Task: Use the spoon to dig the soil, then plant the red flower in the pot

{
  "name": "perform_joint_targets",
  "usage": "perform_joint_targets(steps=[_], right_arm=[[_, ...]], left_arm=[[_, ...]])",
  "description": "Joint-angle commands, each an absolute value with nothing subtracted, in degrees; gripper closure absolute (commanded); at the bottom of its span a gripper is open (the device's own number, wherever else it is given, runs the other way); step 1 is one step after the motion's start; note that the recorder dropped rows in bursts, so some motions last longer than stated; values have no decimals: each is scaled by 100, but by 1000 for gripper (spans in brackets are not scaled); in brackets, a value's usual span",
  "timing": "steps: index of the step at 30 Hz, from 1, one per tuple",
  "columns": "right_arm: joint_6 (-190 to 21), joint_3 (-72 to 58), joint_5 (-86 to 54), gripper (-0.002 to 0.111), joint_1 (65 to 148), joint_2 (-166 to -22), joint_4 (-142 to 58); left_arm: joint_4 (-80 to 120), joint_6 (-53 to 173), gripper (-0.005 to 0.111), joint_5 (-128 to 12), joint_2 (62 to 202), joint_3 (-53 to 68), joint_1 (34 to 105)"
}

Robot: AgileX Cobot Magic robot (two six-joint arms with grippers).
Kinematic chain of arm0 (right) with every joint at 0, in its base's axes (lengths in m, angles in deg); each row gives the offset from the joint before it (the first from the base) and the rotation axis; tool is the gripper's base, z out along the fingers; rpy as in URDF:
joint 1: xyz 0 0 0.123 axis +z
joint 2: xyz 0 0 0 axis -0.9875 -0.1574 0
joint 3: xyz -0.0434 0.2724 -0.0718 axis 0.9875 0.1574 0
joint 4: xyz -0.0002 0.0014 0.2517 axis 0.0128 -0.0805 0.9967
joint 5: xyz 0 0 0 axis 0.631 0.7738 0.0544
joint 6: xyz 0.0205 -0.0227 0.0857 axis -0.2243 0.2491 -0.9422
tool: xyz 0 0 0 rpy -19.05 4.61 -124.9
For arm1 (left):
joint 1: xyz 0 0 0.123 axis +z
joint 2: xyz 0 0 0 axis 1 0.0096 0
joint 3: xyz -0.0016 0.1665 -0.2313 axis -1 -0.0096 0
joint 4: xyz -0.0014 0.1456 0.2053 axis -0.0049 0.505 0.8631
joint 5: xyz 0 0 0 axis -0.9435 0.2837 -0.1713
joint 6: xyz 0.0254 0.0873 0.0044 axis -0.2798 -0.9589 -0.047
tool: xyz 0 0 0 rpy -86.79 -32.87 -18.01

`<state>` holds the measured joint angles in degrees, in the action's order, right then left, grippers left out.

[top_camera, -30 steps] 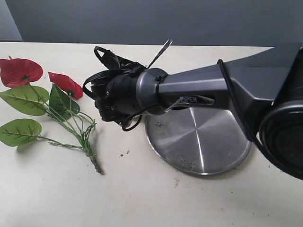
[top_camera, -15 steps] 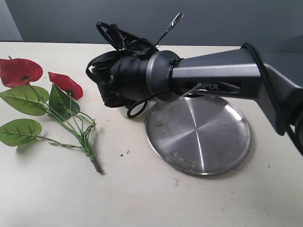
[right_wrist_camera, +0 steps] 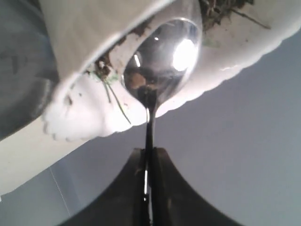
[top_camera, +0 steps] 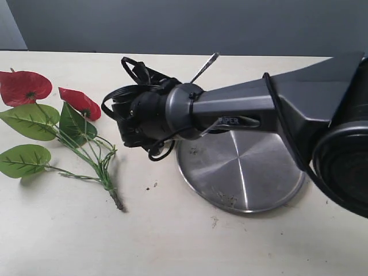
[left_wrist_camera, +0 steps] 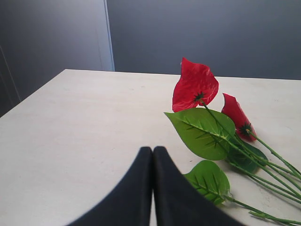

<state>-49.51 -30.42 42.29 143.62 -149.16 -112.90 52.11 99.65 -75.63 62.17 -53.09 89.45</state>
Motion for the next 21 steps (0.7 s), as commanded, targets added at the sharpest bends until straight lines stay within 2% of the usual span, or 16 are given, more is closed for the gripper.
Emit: perform_joint_targets(steps=[1,10,13,21], right_arm=[[-5651,-3051,4893,109,14354,-14887,-12241],[-5692,-3039,4456,109,14289,-14394,-11634],[-5137,-3039,4094,109,14289,-14394,-10659],[-5088,-3039,4336,109,14289,-14788,-10831]], left_arm=[[5227,9979,106,-7522,6204,-5330,8947],[5227,9979,106,-7522,6204,-5330,8947],[5227,9979,106,-7522,6204,-5330,8947],[5227,9979,106,-7500,6204,-5330,8947]])
